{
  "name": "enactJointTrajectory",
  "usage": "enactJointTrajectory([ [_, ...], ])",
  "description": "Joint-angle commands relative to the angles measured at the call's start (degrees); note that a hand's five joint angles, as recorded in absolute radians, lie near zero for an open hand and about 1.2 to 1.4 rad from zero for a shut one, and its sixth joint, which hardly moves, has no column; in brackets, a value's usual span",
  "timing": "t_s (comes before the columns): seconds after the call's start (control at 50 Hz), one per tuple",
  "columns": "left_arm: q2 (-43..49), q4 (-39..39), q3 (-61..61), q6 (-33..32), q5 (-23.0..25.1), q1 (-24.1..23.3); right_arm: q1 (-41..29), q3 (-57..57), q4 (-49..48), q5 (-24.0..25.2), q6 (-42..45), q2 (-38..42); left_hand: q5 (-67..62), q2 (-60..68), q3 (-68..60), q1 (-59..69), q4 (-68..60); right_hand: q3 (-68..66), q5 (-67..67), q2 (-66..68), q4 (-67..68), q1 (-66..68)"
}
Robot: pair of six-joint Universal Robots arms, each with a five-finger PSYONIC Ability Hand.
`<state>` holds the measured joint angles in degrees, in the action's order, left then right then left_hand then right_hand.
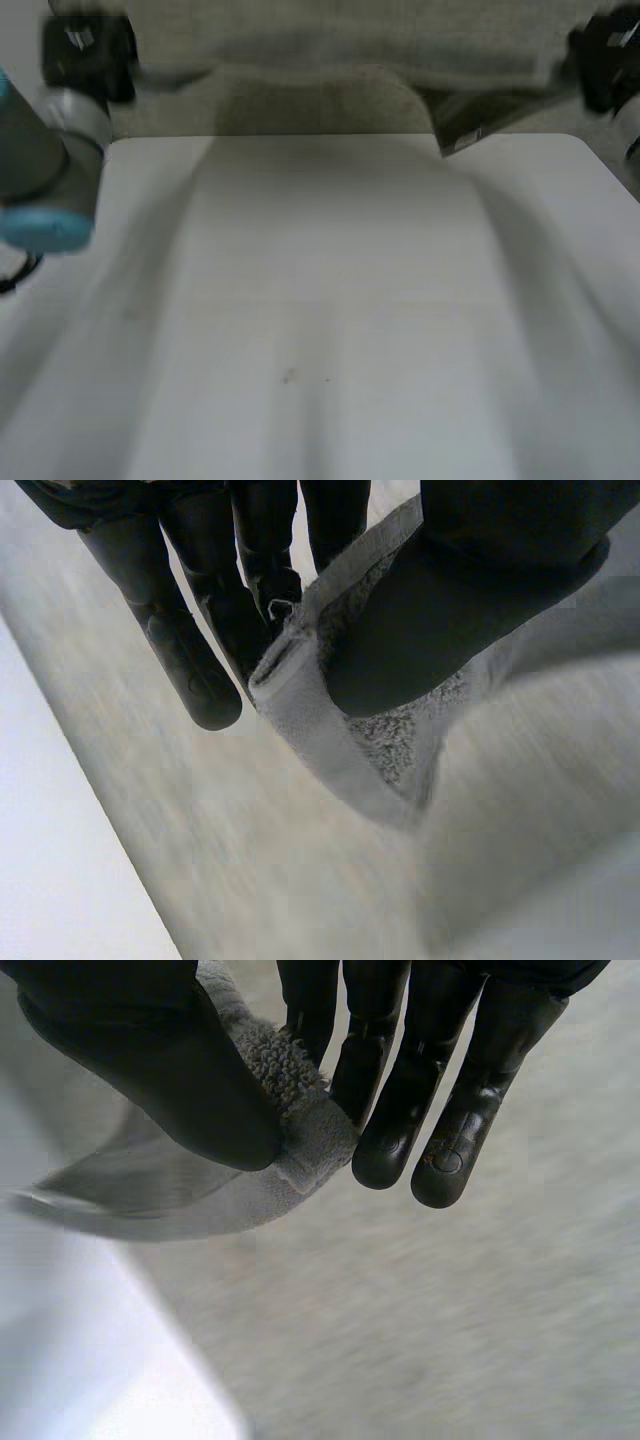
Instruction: Fold the laundry
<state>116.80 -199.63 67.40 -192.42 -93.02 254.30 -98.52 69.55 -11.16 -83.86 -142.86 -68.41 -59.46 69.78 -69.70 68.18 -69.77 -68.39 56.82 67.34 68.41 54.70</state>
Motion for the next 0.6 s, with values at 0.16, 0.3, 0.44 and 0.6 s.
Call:
enactJointTrajectory([
  [0.16,-2.87,-7.28,31.71,-0.85,4.34,4.09,0.61,17.27,5.25,5.91,6.17,4.34,-10.54,10.22,-10.30,11.82,-10.23,-11.61,13.18,12.66,11.59,25.30],
  [0.3,-13.00,3.37,40.89,-4.10,6.01,7.70,3.07,22.65,18.55,5.20,16.91,-1.20,-10.54,10.22,-10.30,11.82,-10.23,-11.61,13.18,12.66,11.59,25.30],
  [0.44,-30.93,30.61,46.77,-20.54,12.16,10.25,11.14,30.11,41.80,5.46,29.73,-16.82,-10.54,10.22,-10.30,11.82,-10.23,-11.61,13.18,12.66,11.59,25.30],
  [0.6,-32.34,27.54,45.98,-22.91,19.01,14.91,13.53,28.80,35.54,7.40,28.35,-17.65,-10.54,10.22,-10.30,11.82,-10.23,-11.61,13.18,12.66,11.59,25.30],
])
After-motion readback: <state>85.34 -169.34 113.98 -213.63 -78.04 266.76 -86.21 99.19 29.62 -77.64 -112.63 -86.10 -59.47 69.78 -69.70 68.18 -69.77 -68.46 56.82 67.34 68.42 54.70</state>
